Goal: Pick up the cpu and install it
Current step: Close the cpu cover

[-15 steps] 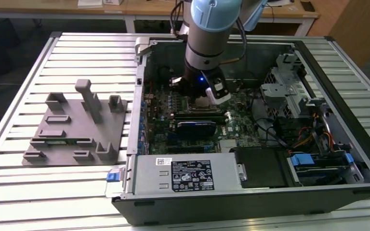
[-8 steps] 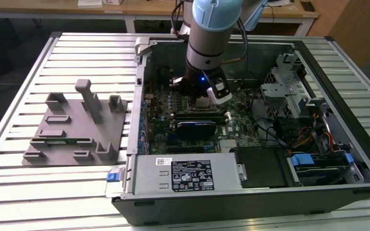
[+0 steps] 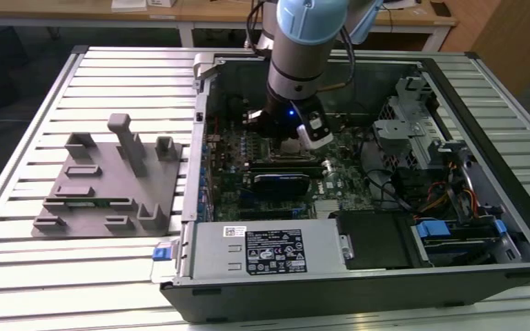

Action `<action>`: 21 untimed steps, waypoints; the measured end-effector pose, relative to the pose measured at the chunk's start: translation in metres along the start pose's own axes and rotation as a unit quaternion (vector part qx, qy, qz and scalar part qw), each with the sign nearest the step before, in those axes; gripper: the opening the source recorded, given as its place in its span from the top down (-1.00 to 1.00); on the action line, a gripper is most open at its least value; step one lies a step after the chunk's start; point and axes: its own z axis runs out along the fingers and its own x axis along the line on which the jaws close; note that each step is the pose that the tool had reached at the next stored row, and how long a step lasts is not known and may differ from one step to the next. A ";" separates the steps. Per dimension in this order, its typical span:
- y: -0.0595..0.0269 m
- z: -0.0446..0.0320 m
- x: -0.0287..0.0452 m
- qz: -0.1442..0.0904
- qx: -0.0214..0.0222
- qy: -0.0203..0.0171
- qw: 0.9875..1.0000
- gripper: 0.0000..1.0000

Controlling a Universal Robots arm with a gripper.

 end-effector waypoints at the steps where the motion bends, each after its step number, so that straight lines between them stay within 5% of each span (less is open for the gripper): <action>1: 0.0001 0.0000 -0.0002 0.000 0.000 0.000 1.000 0.79; 21: 0.0018 -0.0020 -0.0089 0.000 -0.001 0.000 1.000 0.79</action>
